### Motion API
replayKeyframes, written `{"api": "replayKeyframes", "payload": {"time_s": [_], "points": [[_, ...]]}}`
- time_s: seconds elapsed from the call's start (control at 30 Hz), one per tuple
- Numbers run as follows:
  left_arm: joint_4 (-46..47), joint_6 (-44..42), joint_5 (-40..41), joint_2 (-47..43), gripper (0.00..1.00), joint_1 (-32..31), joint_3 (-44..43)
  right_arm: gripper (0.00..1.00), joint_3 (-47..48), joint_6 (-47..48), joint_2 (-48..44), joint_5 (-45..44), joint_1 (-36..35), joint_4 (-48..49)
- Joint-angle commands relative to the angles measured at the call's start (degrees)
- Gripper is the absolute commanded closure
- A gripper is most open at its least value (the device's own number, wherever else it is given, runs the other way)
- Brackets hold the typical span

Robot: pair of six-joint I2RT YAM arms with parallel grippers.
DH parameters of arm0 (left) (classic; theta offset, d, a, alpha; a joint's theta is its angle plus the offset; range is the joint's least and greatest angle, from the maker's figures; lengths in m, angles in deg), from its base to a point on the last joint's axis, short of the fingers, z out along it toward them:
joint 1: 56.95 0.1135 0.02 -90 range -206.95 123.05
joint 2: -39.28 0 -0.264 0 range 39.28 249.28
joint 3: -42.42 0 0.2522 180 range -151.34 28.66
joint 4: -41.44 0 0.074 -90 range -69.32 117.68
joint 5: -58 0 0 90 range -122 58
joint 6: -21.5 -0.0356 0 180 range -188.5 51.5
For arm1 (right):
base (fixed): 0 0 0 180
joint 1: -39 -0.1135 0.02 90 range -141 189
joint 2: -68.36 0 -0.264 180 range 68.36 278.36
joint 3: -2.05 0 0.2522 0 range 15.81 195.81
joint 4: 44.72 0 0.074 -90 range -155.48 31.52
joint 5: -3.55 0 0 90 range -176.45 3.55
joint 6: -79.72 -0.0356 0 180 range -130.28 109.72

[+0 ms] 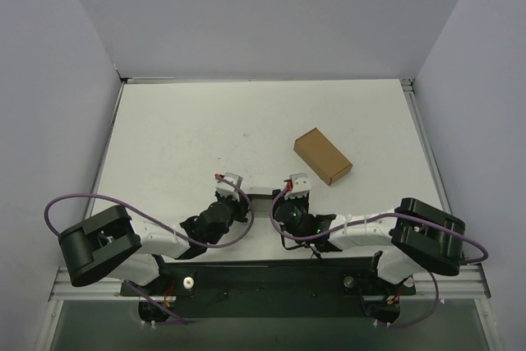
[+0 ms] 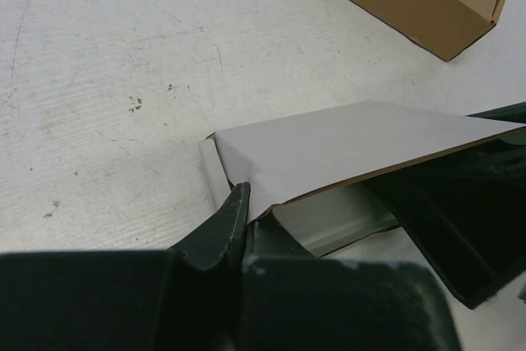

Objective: Fold the paper box

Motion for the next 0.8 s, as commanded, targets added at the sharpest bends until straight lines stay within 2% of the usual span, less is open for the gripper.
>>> {"api": "replayKeyframes", "payload": {"time_s": [0.0, 0.2, 0.37, 0.5, 0.6, 0.77], "points": [[-13.41, 0.20, 1.10, -0.32, 1.00, -2.74, -1.70, 0.47, 0.39, -0.62, -8.04, 0.27, -2.28, -8.29], [-13.77, -1.21, 3.74, -0.15, 1.00, -4.85, -2.14, 0.37, -0.49, -2.80, -17.80, -2.89, -6.85, -19.80], [-14.39, -1.91, 4.88, 1.17, 1.00, -6.08, -2.76, 0.39, -3.38, -5.53, -27.12, -6.24, -10.02, -27.71], [-14.56, -2.35, 5.32, 1.52, 1.00, -6.61, -2.76, 0.41, -5.23, -2.20, -35.55, -5.45, -10.90, -27.12], [-15.09, -2.79, 6.03, 1.70, 1.00, -7.22, -3.11, 0.42, -5.41, 0.26, -38.55, -3.61, -10.99, -24.92], [-15.53, -3.14, 7.52, 1.87, 1.00, -8.54, -3.02, 0.40, -2.17, 1.32, -36.90, -4.92, -10.29, -23.69]]}}
